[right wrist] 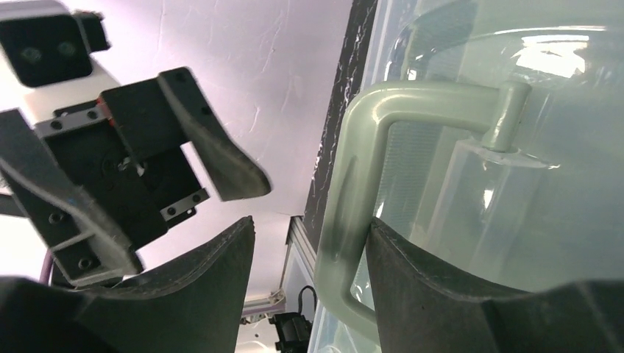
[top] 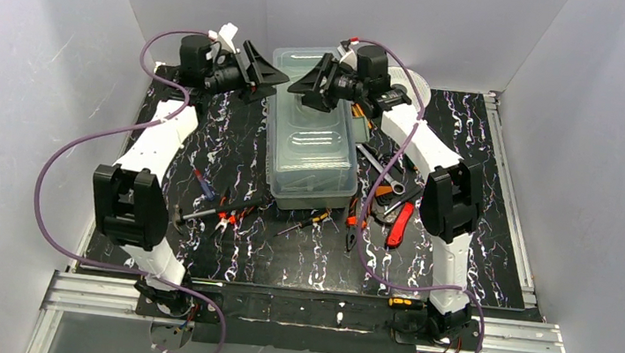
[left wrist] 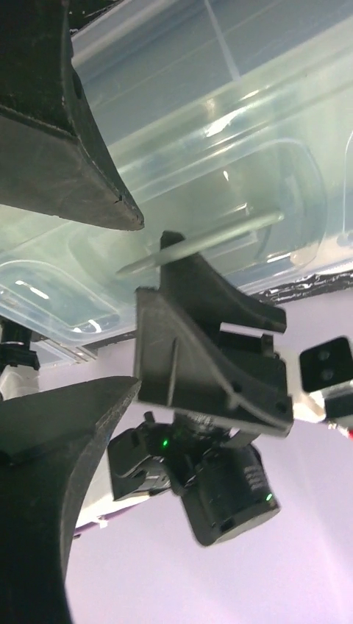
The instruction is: Pack the tool kit
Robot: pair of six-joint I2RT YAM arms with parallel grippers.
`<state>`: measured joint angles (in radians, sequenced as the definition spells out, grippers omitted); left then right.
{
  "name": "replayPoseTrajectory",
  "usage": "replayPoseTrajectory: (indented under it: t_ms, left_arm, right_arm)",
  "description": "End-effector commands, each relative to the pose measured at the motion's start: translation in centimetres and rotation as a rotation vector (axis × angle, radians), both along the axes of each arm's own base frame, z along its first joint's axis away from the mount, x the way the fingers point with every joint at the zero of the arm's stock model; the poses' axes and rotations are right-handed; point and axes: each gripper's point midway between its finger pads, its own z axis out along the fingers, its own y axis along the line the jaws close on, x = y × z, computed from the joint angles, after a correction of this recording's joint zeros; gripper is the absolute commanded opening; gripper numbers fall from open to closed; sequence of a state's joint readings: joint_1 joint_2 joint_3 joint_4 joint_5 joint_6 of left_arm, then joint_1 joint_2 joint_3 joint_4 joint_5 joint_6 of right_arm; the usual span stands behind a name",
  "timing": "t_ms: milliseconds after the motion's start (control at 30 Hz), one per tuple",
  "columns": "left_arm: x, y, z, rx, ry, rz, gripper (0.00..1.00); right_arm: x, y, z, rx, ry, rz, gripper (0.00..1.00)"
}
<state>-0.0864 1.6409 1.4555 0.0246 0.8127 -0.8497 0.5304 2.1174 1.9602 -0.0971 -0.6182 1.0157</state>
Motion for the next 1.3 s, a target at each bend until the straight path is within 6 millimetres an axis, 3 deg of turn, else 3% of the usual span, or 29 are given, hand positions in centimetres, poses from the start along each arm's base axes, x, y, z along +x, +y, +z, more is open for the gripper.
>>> replayPoseTrajectory:
  t_ms: [0,167,367,600,700,900,1000,1267]
  left_arm:
    - [2.2,0.0,-1.5,0.038,0.079,0.098,0.73]
    - [3.8,-0.1,-2.9,0.082,0.14,0.157,0.75]
    - [4.8,-1.8,-3.1,0.148,0.162,0.143,0.76]
    - [5.3,-3.3,-4.2,0.252,0.221,0.089,0.76]
    - [4.9,-4.3,-4.9,0.286,0.252,0.043,0.68]
    - [4.4,-5.3,-6.5,0.318,0.287,-0.004,0.43]
    - [4.2,-5.9,-6.4,0.321,0.287,-0.027,0.42]
    - [4.5,-6.2,-5.3,0.319,0.243,-0.039,0.06]
  right_arm:
    - [-3.2,-0.5,8.1,0.168,-0.138,0.109,0.63]
    - [-3.3,-1.0,8.2,0.179,-0.149,0.112,0.61]
    - [-3.1,-1.3,8.0,0.169,-0.159,0.108,0.54]
    - [-2.8,-1.7,7.2,0.139,-0.162,0.099,0.56]
    - [-2.7,-1.7,6.9,0.13,-0.16,0.095,0.57]
    - [-2.8,-1.9,7.0,0.126,-0.169,0.096,0.57]
    - [-3.0,-2.1,7.2,0.125,-0.181,0.108,0.58]
    - [-3.1,-4.7,7.3,0.088,-0.206,0.071,0.66]
